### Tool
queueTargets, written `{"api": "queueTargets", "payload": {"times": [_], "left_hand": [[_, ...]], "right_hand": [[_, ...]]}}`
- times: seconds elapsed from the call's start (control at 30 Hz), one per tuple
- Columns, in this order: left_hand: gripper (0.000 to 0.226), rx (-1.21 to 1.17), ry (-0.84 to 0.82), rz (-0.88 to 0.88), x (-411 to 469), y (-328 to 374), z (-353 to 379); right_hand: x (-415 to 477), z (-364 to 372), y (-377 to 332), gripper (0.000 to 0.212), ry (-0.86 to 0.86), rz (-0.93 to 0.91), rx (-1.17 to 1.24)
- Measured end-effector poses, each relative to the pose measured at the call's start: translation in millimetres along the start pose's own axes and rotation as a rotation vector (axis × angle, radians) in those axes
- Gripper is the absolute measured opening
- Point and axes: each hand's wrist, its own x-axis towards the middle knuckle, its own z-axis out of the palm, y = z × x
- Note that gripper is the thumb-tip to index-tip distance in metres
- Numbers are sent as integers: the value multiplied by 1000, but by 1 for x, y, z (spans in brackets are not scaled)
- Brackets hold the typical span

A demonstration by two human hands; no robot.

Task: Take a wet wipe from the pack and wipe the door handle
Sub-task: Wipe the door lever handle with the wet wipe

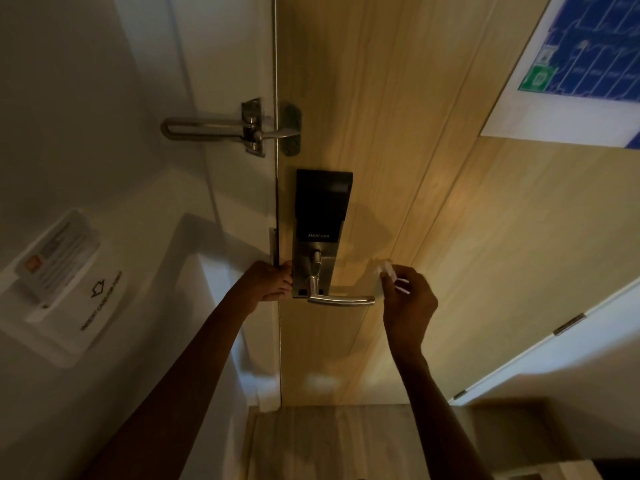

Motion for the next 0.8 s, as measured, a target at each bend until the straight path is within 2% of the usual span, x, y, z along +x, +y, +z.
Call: {"api": "queueTargets", "payload": {"times": [0.1,0.17,0.23,0.3,0.53,0.73,0.8], "left_hand": [[51,-1,-3,1,0,-1,1],[51,-5,-4,5,1,-1,2],[50,-14,15,14,5,0,-2],[48,-24,23,17,6,-1,-2],[46,-43,17,4,6,-3,0],[47,-19,18,6,7,-5,-1],[47,-19,18,9,7,-5,-2]], "right_hand": [[-15,2,15,5,-68,158,-12],[-23,1,26,15,-80,333,83],[-27,6,29,17,-74,422,171],[-31,7,27,13,-37,410,143],[-34,10,18,18,54,268,51],[-30,-9,22,17,-38,296,197],[-16,-15,22,18,-6,324,281]]}}
